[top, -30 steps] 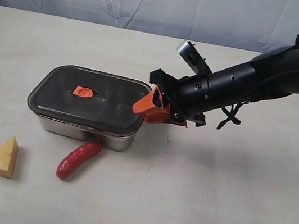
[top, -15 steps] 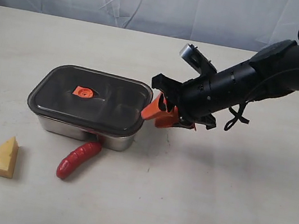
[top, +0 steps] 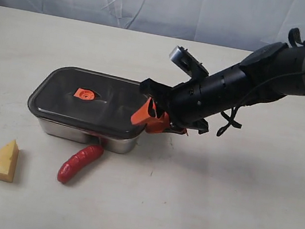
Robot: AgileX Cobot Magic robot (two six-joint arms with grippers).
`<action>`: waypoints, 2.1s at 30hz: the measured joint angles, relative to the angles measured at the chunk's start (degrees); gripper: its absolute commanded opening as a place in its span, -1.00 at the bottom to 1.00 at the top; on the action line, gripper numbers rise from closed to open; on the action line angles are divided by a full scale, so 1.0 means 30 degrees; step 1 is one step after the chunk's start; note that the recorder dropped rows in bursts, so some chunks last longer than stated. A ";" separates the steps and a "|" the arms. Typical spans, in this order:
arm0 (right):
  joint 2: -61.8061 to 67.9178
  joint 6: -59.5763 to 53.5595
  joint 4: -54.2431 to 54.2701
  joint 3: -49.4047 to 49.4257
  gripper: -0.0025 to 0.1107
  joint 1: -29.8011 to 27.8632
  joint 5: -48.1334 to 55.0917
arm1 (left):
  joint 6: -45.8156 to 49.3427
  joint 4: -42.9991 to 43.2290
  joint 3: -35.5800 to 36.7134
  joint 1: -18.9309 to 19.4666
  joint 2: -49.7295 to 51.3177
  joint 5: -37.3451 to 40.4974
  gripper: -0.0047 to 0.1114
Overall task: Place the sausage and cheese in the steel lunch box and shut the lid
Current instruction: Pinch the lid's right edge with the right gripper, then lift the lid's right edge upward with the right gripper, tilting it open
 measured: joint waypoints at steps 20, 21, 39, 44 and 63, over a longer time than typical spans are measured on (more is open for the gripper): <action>0.0000 0.0000 0.2725 0.0000 -0.26 0.0000 0.0612 | 0.0000 0.0000 0.0000 0.0000 0.0000 0.0000 -0.92; 0.0000 0.0000 0.2805 0.0000 -0.26 0.0000 0.0717 | 0.0000 0.0000 0.0000 0.0000 0.0000 0.0000 -0.92; 0.0000 0.1795 0.0595 0.0419 -0.26 0.0000 0.1433 | 0.0000 0.0000 0.0000 0.0000 0.0000 0.0000 -0.92; 0.0000 0.1309 0.1674 0.1375 -0.26 0.0000 0.0631 | 0.0000 0.0000 0.0000 0.0000 0.0000 0.0000 -0.92; 0.0000 -0.0797 0.4630 0.1574 -0.26 0.0580 -0.0453 | 0.0000 0.0000 0.0000 0.0000 0.0000 0.0000 -0.92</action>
